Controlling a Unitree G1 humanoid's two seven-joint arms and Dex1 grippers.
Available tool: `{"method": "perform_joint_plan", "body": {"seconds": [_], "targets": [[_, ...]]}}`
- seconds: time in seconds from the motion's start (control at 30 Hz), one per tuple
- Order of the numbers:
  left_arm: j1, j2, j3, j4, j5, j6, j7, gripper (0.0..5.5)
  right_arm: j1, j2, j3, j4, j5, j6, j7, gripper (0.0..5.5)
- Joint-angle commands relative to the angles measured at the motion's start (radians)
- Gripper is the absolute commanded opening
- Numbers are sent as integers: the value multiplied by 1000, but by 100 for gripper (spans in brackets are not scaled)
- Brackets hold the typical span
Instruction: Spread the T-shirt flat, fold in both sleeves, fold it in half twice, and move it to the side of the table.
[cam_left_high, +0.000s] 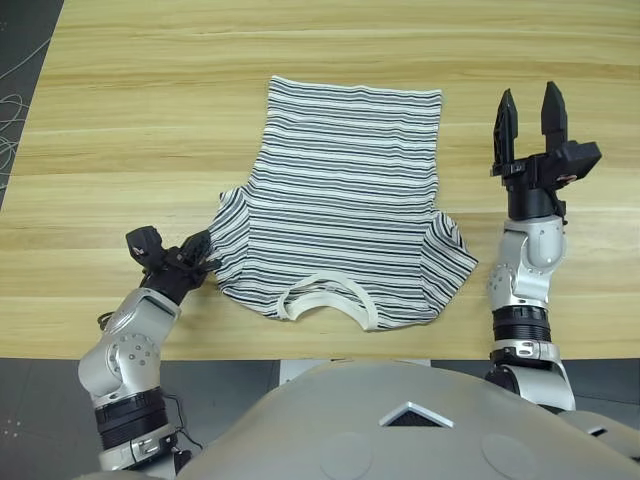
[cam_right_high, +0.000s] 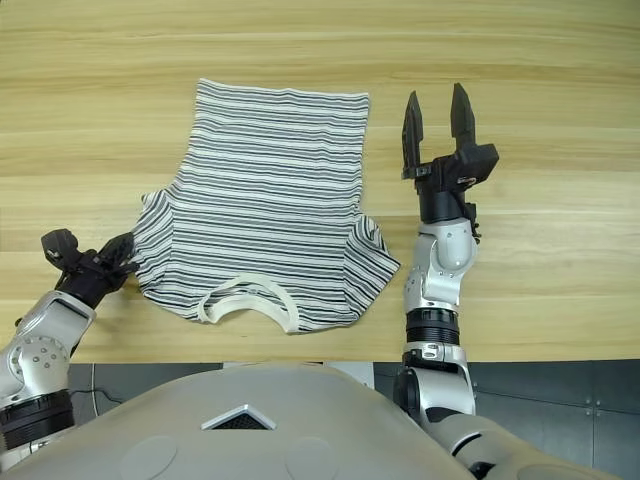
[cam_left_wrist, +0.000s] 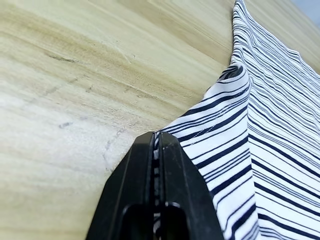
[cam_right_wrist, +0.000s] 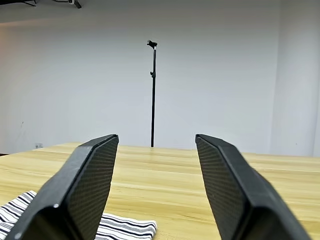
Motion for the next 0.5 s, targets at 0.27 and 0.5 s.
{"method": "perform_joint_plan", "body": {"seconds": [0.27, 0.5], "targets": [[24, 36, -75, -139, 87, -18, -81, 13, -25, -2, 0, 63, -17, -47, -8, 286], [50, 37, -103, -206, 131, -33, -100, 13, -27, 2, 4, 73, -21, -55, -13, 286]]}}
